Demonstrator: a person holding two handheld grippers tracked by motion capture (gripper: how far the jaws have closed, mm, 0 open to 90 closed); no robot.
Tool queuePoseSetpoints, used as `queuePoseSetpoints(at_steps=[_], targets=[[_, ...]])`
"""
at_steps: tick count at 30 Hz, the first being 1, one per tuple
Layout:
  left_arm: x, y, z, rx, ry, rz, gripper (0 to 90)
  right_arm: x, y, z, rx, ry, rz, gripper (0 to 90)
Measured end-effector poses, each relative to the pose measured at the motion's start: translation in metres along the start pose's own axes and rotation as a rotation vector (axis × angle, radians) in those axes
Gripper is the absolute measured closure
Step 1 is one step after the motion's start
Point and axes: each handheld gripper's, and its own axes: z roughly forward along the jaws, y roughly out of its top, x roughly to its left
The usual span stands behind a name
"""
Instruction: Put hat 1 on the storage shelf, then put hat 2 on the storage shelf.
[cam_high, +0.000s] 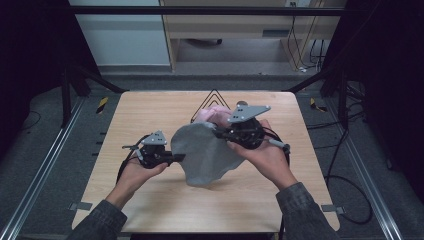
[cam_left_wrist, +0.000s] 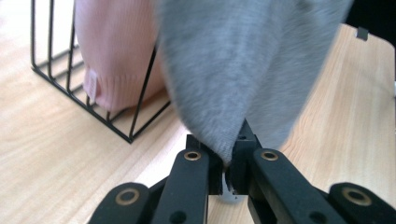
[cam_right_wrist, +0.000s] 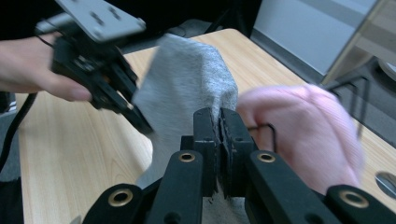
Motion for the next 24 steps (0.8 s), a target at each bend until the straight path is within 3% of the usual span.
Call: queuePoseSetpoints(at_steps=[5,11,18,24], targets=[[-0.007,0.025,-0.017,-0.007,0.027,0.042,87.0,-0.008,-0.006,-0.019,-0.043,-0.019,0.041,86.7],[-0.015,0.057,-0.037,-0.002,0.051,0.08,87.1,-0.014,0.001,-0.037,-0.086,-0.034,0.06,86.7],[-0.02,0.1,-0.062,-0.019,0.089,0.102,87.1,-0.023,0.024,-0.057,-0.145,-0.052,0.062,86.8],[-0.013,0.135,-0.075,-0.039,0.124,0.12,87.2,-0.04,0.046,-0.062,-0.193,-0.072,0.103,86.7]])
